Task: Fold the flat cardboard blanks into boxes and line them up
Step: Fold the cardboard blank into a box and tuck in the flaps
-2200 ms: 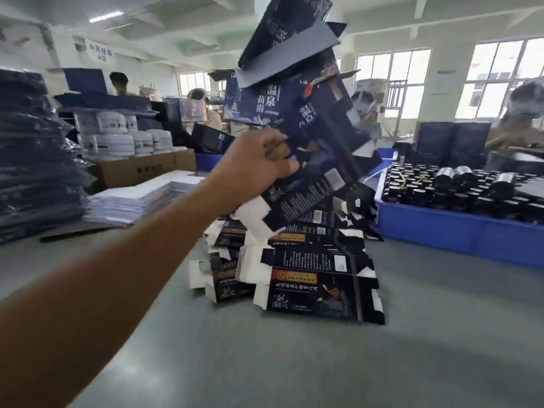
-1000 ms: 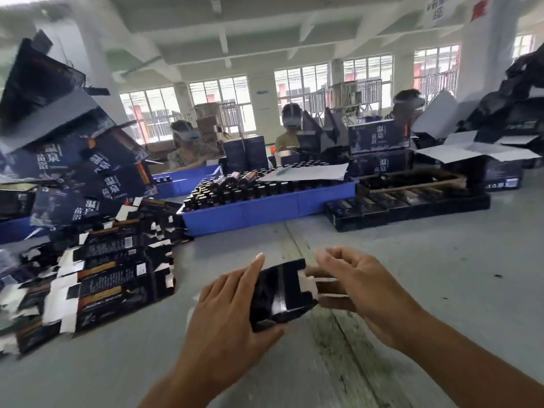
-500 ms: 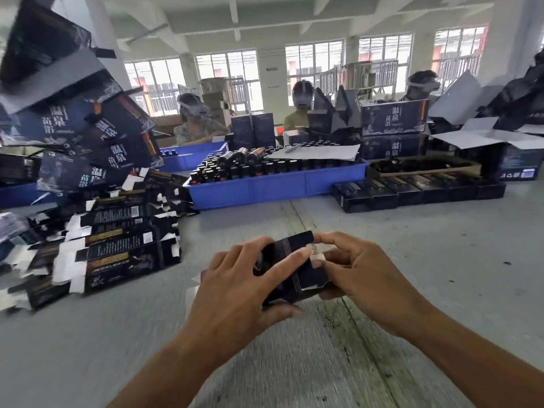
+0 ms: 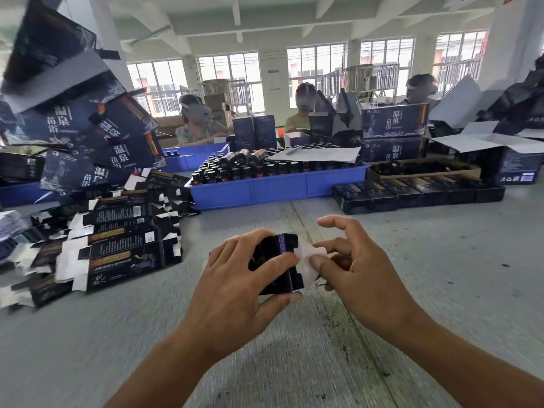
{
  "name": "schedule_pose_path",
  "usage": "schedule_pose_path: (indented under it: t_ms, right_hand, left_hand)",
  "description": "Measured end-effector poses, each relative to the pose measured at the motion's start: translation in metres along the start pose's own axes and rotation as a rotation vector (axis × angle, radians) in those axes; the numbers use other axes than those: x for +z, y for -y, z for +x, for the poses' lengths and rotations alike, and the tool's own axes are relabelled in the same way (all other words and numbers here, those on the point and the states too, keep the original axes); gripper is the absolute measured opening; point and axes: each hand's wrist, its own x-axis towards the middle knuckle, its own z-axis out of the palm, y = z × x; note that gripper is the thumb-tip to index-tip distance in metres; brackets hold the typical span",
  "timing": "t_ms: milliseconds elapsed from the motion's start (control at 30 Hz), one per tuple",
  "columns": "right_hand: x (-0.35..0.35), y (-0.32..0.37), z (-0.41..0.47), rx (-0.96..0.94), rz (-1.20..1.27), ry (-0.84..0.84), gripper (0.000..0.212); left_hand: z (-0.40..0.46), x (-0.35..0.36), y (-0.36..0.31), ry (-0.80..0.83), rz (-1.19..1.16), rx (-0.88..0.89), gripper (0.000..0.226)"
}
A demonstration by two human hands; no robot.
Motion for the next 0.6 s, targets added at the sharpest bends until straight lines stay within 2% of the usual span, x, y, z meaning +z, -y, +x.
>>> schedule_pose_path:
  t_ms: [133, 300, 467, 533, 600]
  right_hand:
    - [0.0004, 0.0013, -0.0033, -0.025, -0.091, 0.023, 0.061]
    - [0.0003, -0.0016, -0.0045, -0.112, -0.194, 0.032, 0.032]
    - [-0.0006, -0.0010, -0.0030, -0.108, -0.225, 0.082, 0.027]
    - [-0.0025, 0.0012, -0.0030, -0.075, -0.162, 0.128, 0.032]
    - [-0.0045, 0.0029, -0.0042, -0.029, -0.127, 0.236, 0.052]
  left_hand:
    - [-0.0018, 0.0037, 0.0023, -0.004, 0.034, 0.006, 0.052]
    - [-0.0033, 0.0065, 0.0018, -0.010, 0.049, 0.005, 0.059]
    - [-0.0044, 0.0073, 0.0008, -0.006, 0.063, -0.007, 0.072]
    - [-0.0041, 0.0063, 0.0023, -0.015, 0.060, -0.020, 0.064]
    - [-0.0042, 0.0055, 0.0044, -0.031, 0.058, -0.037, 0.052]
